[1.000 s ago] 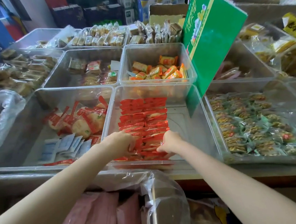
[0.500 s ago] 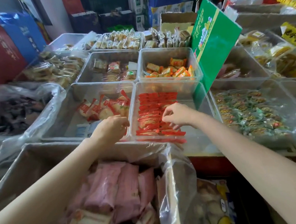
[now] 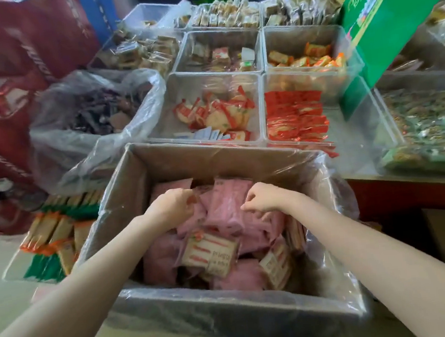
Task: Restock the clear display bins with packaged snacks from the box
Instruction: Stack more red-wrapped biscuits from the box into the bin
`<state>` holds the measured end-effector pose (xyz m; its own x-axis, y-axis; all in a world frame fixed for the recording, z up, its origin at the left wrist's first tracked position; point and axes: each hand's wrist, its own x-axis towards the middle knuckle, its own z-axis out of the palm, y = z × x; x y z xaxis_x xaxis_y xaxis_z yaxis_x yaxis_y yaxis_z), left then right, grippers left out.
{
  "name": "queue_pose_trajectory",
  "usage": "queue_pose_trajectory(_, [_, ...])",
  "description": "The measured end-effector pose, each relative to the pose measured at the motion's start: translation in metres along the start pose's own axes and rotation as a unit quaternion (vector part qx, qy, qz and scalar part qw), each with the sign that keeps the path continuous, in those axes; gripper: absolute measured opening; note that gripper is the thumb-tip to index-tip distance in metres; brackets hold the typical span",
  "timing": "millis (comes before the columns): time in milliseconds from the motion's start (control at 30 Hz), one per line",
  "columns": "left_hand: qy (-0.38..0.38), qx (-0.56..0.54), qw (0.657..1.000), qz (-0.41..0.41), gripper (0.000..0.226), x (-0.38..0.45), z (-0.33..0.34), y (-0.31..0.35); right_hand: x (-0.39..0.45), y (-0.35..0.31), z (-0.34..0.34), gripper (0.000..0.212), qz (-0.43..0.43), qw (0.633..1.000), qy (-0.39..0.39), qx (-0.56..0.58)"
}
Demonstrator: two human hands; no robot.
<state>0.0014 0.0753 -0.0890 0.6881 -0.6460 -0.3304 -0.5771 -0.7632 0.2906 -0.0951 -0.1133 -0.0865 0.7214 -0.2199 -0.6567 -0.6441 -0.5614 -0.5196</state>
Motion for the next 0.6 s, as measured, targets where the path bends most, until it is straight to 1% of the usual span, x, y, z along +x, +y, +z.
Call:
queue_pose_trajectory(100, [-0.025, -0.012, 0.999, -0.028, 0.034, -0.001, 0.019, -0.013, 0.012, -0.001, 0.028, 0.029, 0.04, 0.989, 0.057, 0.128])
queue_pose_trajectory(133, [-0.028, -0.022, 0.999, -0.037, 0.036, 0.001, 0.025, -0.015, 0.017, -0.001, 0.035, 0.033, 0.054, 0.985, 0.074, 0.149])
queue_pose_trajectory(167, [-0.033, -0.032, 0.998, -0.047, 0.039, 0.003, 0.032, -0.017, 0.021, -0.002, 0.041, 0.044, 0.066, 0.982, 0.088, 0.153])
queue_pose_trajectory(233, [-0.055, -0.04, 0.996, -0.064, 0.042, 0.009, 0.046, -0.018, 0.036, -0.003, 0.054, 0.08, 0.096, 0.978, 0.112, 0.147])
queue_pose_trajectory(267, [-0.07, -0.038, 0.995, -0.065, 0.043, 0.012, 0.052, -0.017, 0.044, -0.004, 0.061, 0.09, 0.104, 0.978, 0.118, 0.135])
queue_pose_trajectory(300, [-0.081, -0.035, 0.994, -0.06, 0.043, 0.015, 0.058, -0.015, 0.049, -0.004, 0.067, 0.096, 0.103, 0.98, 0.125, 0.113])
queue_pose_trajectory(367, [-0.094, -0.024, 0.994, -0.042, 0.042, 0.018, 0.064, -0.011, 0.052, -0.002, 0.07, 0.095, 0.092, 0.984, 0.136, 0.074])
queue_pose_trajectory(433, [-0.117, 0.004, 0.993, -0.028, 0.049, 0.019, 0.065, -0.011, 0.047, 0.005, 0.058, 0.085, 0.081, 0.984, 0.125, 0.098])
queue_pose_trajectory(500, [-0.151, 0.039, 0.987, -0.035, 0.066, 0.019, 0.064, -0.015, 0.036, 0.018, 0.036, 0.084, 0.075, 0.972, 0.118, 0.19])
queue_pose_trajectory(533, [-0.176, 0.051, 0.982, -0.044, 0.074, 0.019, 0.064, -0.017, 0.032, 0.025, 0.024, 0.083, 0.076, 0.957, 0.125, 0.251])
queue_pose_trajectory(567, [-0.205, 0.061, 0.976, -0.049, 0.081, 0.019, 0.065, -0.018, 0.029, 0.033, 0.014, 0.075, 0.076, 0.938, 0.142, 0.308])
queue_pose_trajectory(600, [-0.229, 0.073, 0.969, -0.05, 0.085, 0.018, 0.067, -0.017, 0.027, 0.04, 0.007, 0.062, 0.081, 0.923, 0.161, 0.34])
